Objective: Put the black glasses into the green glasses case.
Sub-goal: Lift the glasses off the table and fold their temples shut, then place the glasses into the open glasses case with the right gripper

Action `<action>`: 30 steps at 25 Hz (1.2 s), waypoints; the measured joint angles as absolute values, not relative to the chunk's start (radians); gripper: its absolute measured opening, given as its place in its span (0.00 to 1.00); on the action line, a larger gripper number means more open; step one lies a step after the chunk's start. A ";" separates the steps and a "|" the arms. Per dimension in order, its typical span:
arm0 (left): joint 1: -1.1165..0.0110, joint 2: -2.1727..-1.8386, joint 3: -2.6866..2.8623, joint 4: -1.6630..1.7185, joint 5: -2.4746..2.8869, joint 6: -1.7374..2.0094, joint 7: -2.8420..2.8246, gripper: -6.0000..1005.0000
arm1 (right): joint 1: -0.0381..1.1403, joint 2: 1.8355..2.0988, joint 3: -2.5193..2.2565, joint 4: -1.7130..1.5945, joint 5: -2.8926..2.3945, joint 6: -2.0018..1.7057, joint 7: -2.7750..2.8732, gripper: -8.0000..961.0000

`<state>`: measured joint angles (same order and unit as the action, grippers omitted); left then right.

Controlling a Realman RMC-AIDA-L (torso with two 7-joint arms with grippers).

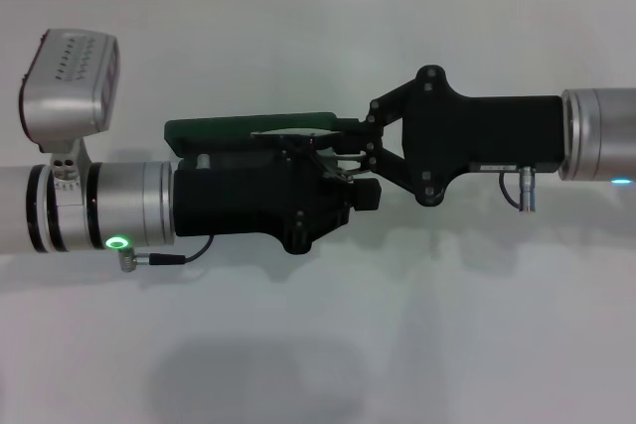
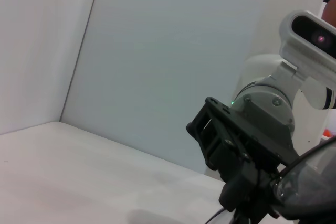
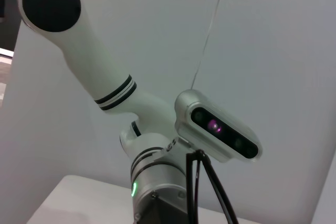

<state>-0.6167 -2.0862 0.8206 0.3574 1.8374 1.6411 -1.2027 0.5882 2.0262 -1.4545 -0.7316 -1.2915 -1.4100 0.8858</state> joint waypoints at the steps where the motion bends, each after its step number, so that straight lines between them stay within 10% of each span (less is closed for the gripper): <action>1: -0.617 -2.086 0.821 0.357 1.837 1.641 -1.203 0.01 | 0.588 2.026 -1.454 -0.732 -1.291 -1.411 0.888 0.05; 30: -0.591 -2.078 0.823 0.358 1.844 1.638 -1.203 0.01 | 0.590 2.020 -1.419 -0.733 -1.247 -1.347 0.907 0.05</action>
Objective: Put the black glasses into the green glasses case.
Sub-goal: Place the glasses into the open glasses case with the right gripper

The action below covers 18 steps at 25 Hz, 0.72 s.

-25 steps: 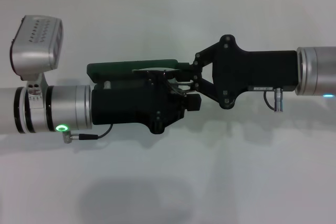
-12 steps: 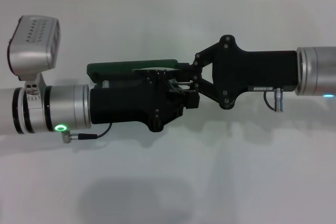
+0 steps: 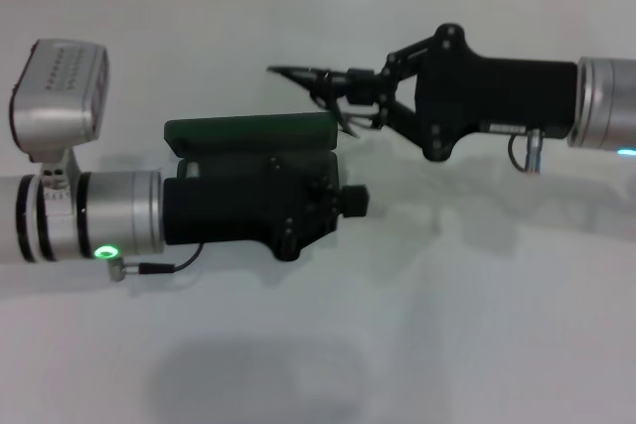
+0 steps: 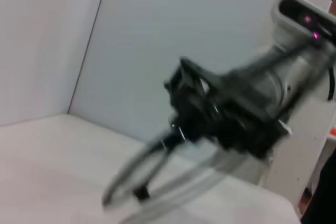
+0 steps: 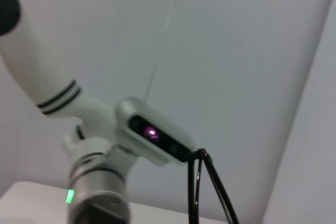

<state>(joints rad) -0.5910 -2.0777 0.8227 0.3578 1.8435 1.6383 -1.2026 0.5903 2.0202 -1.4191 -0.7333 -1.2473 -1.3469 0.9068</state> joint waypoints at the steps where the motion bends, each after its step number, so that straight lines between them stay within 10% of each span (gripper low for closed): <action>1: -0.583 -2.073 0.823 0.359 1.852 1.638 -1.203 0.01 | 0.593 2.020 -1.420 -0.733 -1.247 -1.338 0.908 0.05; 18: -0.370 -1.976 0.817 0.535 1.899 1.474 -1.232 0.00 | 0.695 2.028 -1.702 -0.726 -1.280 -1.013 1.076 0.05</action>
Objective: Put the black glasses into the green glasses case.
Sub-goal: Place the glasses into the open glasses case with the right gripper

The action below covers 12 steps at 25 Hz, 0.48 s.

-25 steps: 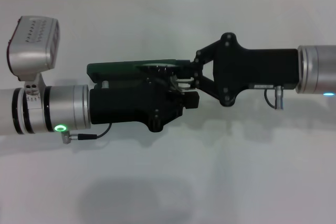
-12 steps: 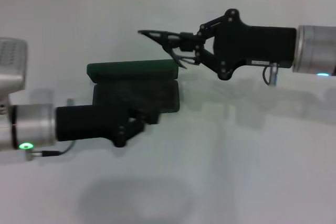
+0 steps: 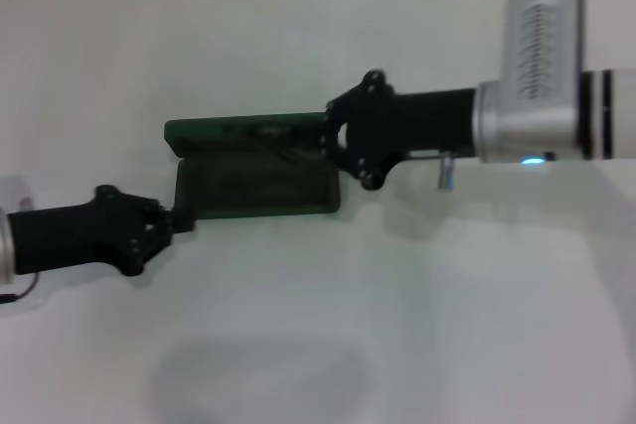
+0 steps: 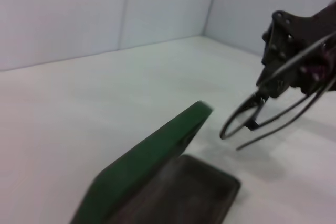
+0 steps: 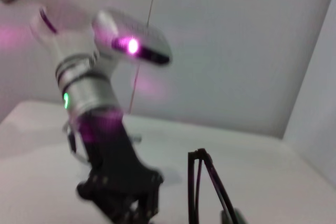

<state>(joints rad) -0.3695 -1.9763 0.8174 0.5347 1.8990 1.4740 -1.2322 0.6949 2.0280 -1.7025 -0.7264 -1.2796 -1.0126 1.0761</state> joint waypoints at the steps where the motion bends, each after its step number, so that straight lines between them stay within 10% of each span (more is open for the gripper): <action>1: -0.357 -1.975 0.817 0.551 1.899 1.472 -1.232 0.00 | 0.704 2.028 -1.730 -0.727 -1.278 -0.988 1.086 0.05; 12: -0.312 -1.975 0.816 0.591 1.899 1.473 -1.249 0.00 | 0.832 2.028 -1.945 -0.706 -1.257 -0.754 1.224 0.05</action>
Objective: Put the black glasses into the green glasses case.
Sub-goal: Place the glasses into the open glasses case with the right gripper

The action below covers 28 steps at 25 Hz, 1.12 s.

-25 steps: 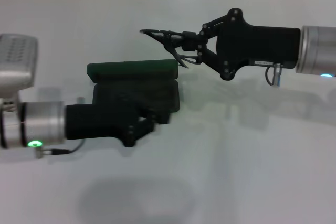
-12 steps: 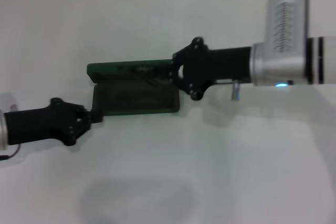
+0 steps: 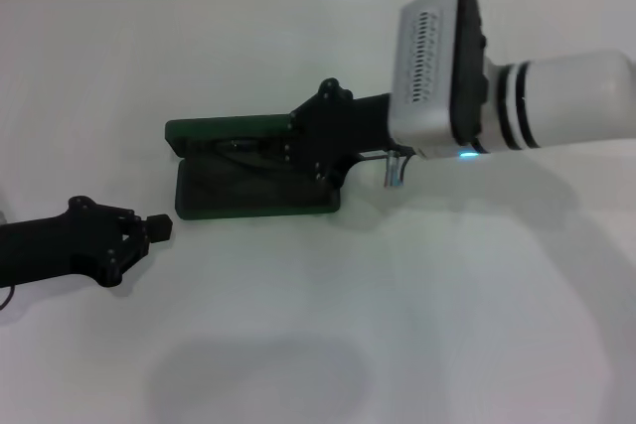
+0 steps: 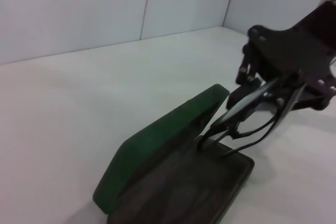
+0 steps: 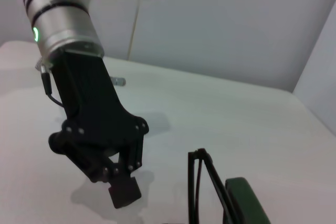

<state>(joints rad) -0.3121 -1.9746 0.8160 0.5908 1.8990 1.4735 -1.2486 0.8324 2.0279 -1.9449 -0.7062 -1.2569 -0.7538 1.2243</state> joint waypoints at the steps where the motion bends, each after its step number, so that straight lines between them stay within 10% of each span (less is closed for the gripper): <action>1: -0.313 -1.976 0.816 0.591 1.899 1.475 -1.249 0.00 | 0.845 2.028 -1.952 -0.698 -1.257 -0.749 1.233 0.05; 28: -0.327 -1.981 0.817 0.592 1.899 1.495 -1.250 0.02 | 0.890 2.028 -2.014 -0.665 -1.253 -0.696 1.332 0.17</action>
